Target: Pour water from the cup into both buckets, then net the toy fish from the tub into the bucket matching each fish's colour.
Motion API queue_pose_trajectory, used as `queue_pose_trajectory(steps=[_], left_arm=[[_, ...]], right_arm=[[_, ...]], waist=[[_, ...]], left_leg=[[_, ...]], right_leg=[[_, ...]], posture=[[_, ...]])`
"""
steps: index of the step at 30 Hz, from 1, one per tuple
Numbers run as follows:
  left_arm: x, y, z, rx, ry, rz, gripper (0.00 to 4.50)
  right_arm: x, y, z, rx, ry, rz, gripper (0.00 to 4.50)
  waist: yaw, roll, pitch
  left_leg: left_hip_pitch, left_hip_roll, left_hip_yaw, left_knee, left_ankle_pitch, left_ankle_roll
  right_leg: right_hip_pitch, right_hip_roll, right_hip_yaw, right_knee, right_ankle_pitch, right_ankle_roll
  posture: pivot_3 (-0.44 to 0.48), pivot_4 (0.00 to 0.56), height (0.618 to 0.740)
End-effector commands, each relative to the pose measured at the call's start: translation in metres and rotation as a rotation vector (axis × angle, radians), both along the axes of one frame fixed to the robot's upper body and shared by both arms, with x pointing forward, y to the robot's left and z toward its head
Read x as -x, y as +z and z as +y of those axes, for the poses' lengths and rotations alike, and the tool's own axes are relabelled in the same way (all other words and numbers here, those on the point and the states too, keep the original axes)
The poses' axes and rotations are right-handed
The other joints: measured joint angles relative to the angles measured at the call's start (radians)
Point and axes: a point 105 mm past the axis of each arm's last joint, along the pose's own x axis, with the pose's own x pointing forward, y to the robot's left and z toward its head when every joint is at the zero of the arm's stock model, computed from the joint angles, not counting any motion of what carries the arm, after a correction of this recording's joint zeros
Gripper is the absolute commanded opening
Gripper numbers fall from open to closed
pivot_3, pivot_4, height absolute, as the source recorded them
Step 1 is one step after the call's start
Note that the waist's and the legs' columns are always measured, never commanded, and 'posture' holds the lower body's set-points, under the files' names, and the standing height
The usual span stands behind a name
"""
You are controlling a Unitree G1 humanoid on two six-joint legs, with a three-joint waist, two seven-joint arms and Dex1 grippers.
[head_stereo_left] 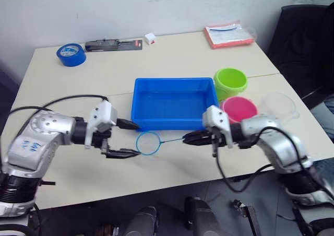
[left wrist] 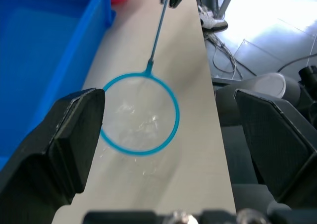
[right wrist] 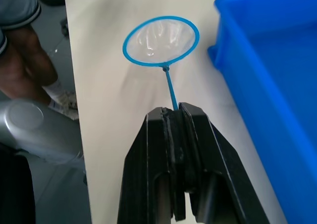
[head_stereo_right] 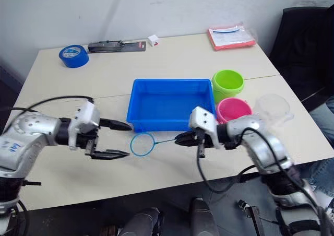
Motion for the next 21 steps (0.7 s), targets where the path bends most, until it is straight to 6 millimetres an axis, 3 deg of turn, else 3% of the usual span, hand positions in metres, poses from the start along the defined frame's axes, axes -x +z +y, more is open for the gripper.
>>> queue_pose_trajectory(steps=[1,10,17,18,21], left_arm=[[0.002,-0.013,-0.005,-0.029,-0.031,-0.022,4.50],[-0.007,-0.046,-0.010,-0.044,-0.003,-0.021,4.50],[-0.004,-0.052,-0.011,-0.028,0.028,-0.022,4.50],[-0.004,-0.053,-0.010,-0.030,0.039,-0.024,4.50],[-0.003,-0.054,-0.006,-0.014,0.095,-0.028,4.50]], right_arm=[[-0.006,-0.006,0.009,0.022,0.041,-0.060,0.78],[-0.020,-0.030,0.015,0.066,0.045,-0.067,0.78],[-0.025,-0.029,0.009,0.080,0.009,-0.090,4.15],[-0.024,-0.028,0.005,0.085,0.000,-0.097,4.47],[-0.016,-0.025,-0.011,0.096,-0.027,-0.079,4.47]], waist=[[0.000,0.000,0.000],[0.000,0.000,0.000],[-0.002,0.000,0.000],[-0.001,0.000,0.000],[0.001,0.000,0.000]], left_leg=[[0.000,0.000,0.000,0.000,0.000,0.000],[0.000,0.000,0.000,0.000,0.000,0.000],[0.000,0.000,0.000,0.000,0.000,0.000],[0.000,0.000,0.000,0.000,0.000,0.000],[0.000,0.000,-0.001,0.000,0.000,0.000]], right_leg=[[0.000,0.000,0.000,0.000,0.000,0.000],[0.000,0.001,-0.001,0.000,0.000,0.000],[0.000,0.001,-0.001,0.000,0.000,0.000],[0.000,0.001,-0.001,0.000,0.000,0.000],[0.000,0.001,-0.001,0.000,0.000,0.000]], posture=[[0.000,0.150,0.740],[0.000,0.150,0.740],[0.000,0.150,0.740],[0.000,0.150,0.740],[0.000,0.150,0.740]])
